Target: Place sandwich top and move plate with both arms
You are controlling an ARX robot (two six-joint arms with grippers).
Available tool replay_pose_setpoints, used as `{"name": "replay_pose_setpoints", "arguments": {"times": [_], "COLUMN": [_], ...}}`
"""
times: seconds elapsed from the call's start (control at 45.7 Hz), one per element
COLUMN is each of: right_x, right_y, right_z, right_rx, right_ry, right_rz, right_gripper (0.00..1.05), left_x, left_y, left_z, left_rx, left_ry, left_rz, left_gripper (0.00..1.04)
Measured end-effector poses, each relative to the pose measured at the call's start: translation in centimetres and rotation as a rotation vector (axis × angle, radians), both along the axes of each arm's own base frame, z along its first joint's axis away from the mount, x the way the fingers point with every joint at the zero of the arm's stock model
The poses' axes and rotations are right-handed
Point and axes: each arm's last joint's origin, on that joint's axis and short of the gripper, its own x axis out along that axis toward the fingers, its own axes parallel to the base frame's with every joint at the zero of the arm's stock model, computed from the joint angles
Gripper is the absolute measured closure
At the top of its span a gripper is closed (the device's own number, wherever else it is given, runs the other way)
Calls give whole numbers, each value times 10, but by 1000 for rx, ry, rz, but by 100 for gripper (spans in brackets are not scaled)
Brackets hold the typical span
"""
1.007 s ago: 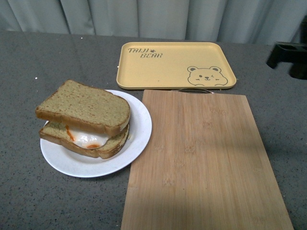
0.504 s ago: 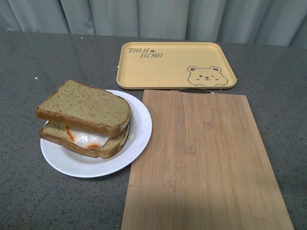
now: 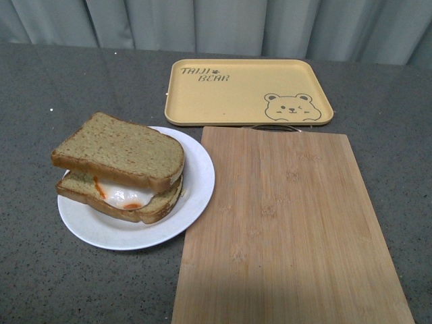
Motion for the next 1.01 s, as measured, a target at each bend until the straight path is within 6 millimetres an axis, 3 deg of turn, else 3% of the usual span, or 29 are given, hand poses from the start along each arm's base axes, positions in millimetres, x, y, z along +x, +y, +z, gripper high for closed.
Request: {"name": "replay_pose_setpoints", "arguments": {"times": [1.007], "right_x": [-28], "right_y": [0], "right_z": [4], "right_rx": [0], "right_ry": [-18], "right_rz": [3], "right_gripper": [104], "left_x": [0], "left_y": [0], "left_z": [0], "left_rx": [0], "left_ry": [0], "left_rz": [0], "left_gripper": [7]}}
